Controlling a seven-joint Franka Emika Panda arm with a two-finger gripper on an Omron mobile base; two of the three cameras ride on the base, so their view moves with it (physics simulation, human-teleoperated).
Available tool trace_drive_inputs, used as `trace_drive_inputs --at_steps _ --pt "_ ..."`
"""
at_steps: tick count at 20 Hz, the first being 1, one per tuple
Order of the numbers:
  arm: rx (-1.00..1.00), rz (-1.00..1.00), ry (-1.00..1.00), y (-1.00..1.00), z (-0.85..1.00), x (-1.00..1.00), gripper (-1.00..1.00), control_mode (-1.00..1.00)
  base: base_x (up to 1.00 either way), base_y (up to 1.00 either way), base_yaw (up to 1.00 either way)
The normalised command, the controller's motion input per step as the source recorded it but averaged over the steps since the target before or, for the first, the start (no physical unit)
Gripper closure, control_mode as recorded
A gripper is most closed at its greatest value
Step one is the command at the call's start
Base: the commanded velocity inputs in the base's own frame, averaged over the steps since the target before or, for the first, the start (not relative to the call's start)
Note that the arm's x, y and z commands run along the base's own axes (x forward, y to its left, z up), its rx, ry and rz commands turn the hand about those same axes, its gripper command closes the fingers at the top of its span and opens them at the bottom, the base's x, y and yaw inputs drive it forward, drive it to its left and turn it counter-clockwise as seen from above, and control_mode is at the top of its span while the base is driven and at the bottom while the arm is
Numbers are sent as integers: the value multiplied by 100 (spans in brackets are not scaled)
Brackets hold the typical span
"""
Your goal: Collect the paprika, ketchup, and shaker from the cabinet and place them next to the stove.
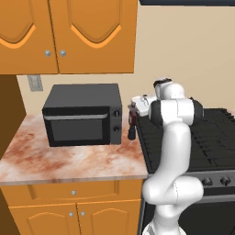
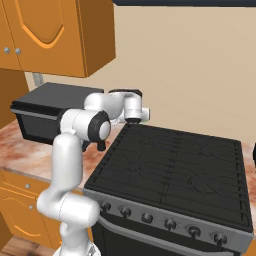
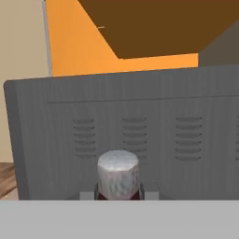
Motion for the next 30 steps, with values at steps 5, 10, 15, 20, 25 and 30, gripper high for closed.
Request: trace_drive_inputs --at_steps 5,10,15,20,25,30 --pt "0 4 0 0 -26 9 100 -100 0 0 0" --pt "0 3 0 3 -25 9 100 -100 0 0 0" --pt "0 3 0 4 -24 11 100 -100 0 0 0" --pt "0 3 -2 1 -21 11 100 -100 0 0 0" --pt "0 2 -1 0 -22 12 100 -100 0 0 0" --pt "-2 0 0 9 -11 10 -100 -100 0 0 0"
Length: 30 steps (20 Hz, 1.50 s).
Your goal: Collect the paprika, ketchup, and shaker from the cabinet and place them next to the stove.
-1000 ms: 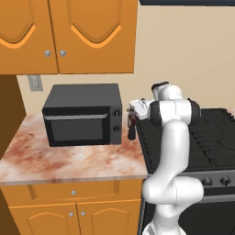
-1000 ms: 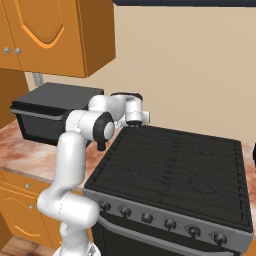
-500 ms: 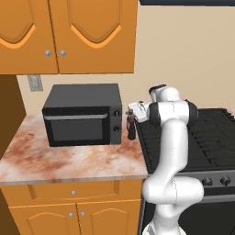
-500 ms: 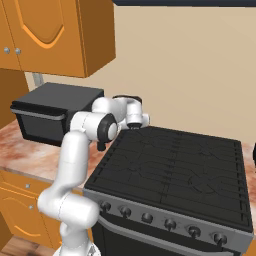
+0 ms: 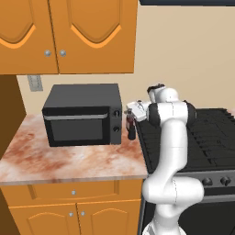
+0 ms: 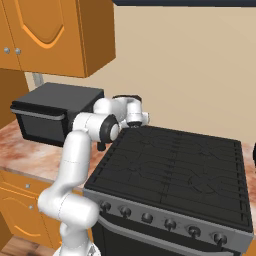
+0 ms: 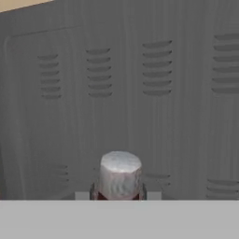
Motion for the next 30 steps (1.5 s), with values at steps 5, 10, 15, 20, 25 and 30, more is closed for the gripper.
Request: trace_drive_inputs --at_steps 5,10,15,20,25,30 --pt "0 0 -2 -1 0 1 -100 -100 0 0 0" --pt "0 0 -7 -6 29 -1 -100 -100 0 0 0" --pt "0 0 -10 -2 51 -9 -100 -100 0 0 0" --pt "0 -1 -9 -6 52 -27 -100 -100 0 0 0" --pt "0 -9 -5 -19 42 -70 -100 -100 0 0 0" --pt "0 -17 -7 -6 55 -95 -100 -100 0 0 0"
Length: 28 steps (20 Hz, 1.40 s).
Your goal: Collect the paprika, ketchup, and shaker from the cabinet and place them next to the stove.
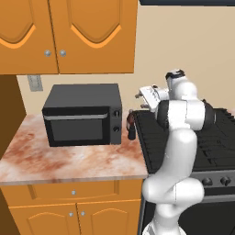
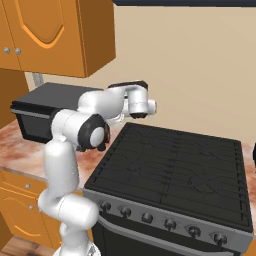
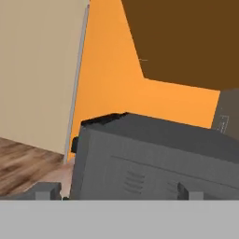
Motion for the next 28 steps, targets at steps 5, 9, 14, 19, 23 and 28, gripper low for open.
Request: trace_drive_inputs --at_steps 5,9,14,19,23,28 --pt "0 -24 -4 -9 45 -100 -100 -100 0 0 0" --pt "-2 -28 0 -5 33 -96 -100 -100 0 0 0" --pt "-10 -35 2 0 16 -76 -100 -100 0 0 0" --pt "-13 -37 9 4 9 -67 -100 -100 0 0 0" --pt "-15 -39 14 6 4 -53 -100 -100 0 0 0" --pt "-17 -38 22 5 21 -36 -100 -100 0 0 0"
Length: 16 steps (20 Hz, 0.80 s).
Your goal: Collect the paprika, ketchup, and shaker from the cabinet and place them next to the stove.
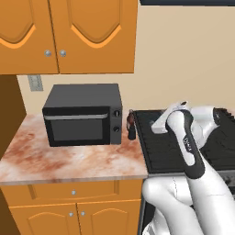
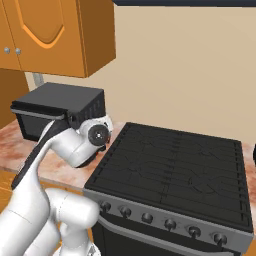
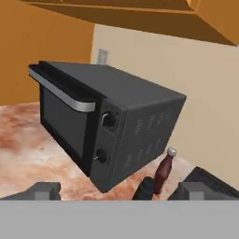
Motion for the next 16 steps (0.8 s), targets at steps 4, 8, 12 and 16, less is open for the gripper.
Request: trace_drive_inputs --at_steps 4,8,12,16 --pt "-9 -38 29 0 38 -28 -100 -100 0 0 0" --pt "-6 -39 28 0 30 -33 -100 -100 0 0 0" --pt "-4 -41 20 1 8 -51 -100 -100 0 0 0" --pt "-4 -40 8 1 -6 -74 -100 -100 0 0 0"
